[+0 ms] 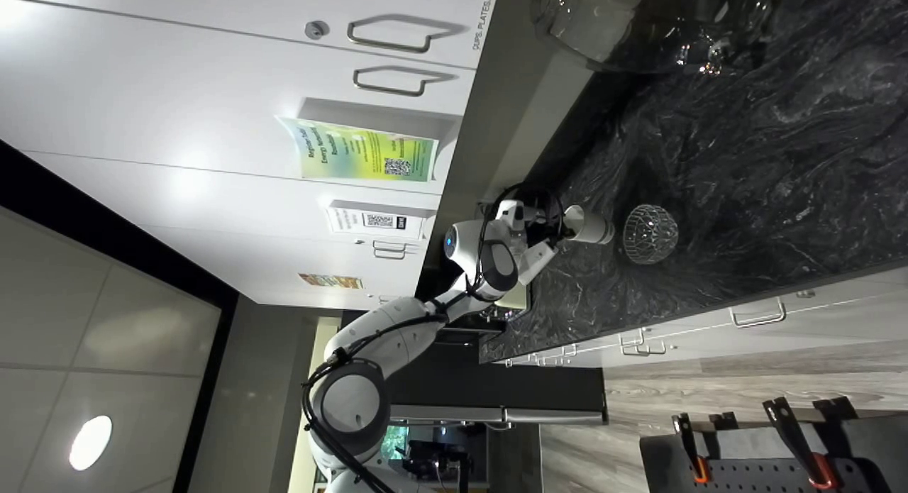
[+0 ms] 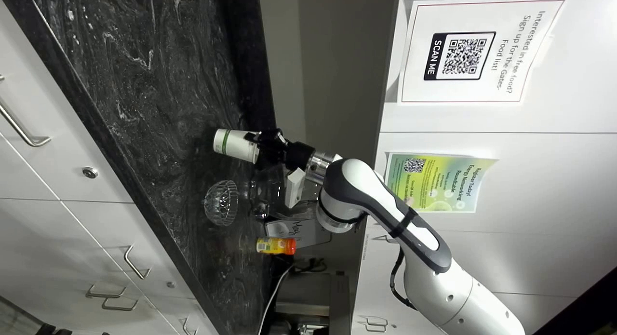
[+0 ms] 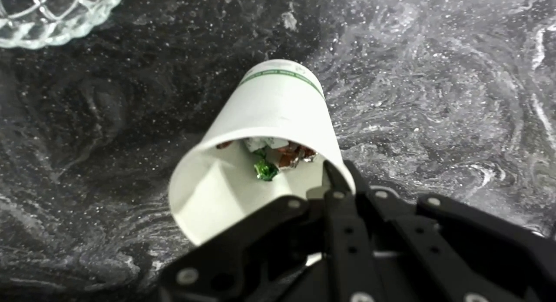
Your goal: Pour the things in the cup into the glass bowl
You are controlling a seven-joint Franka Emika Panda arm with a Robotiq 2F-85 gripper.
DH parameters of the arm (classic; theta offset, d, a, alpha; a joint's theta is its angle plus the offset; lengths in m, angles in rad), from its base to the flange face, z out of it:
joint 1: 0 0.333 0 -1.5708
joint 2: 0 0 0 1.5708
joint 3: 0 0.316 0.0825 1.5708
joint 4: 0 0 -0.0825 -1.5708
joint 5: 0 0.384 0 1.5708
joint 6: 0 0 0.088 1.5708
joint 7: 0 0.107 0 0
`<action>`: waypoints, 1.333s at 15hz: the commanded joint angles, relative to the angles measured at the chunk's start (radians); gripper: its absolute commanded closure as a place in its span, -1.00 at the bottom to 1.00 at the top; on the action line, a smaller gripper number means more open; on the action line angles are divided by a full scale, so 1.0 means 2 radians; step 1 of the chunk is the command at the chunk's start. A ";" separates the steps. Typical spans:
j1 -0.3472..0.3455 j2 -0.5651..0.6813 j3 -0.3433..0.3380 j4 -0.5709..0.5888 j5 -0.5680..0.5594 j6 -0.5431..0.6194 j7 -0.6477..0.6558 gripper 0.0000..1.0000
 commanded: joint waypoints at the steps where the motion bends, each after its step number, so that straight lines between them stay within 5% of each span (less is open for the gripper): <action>1: -0.032 -0.056 0.037 -0.053 0.067 0.001 -0.028 0.98; 5: -0.048 -0.100 0.061 -0.091 0.154 -0.002 -0.082 0.98; 11: -0.088 -0.155 0.103 -0.123 0.369 -0.023 -0.262 0.98; 15: -0.100 -0.183 0.089 -0.143 0.489 -0.069 -0.367 0.98; 20: -0.121 -0.198 0.063 -0.168 0.553 -0.139 -0.430 0.98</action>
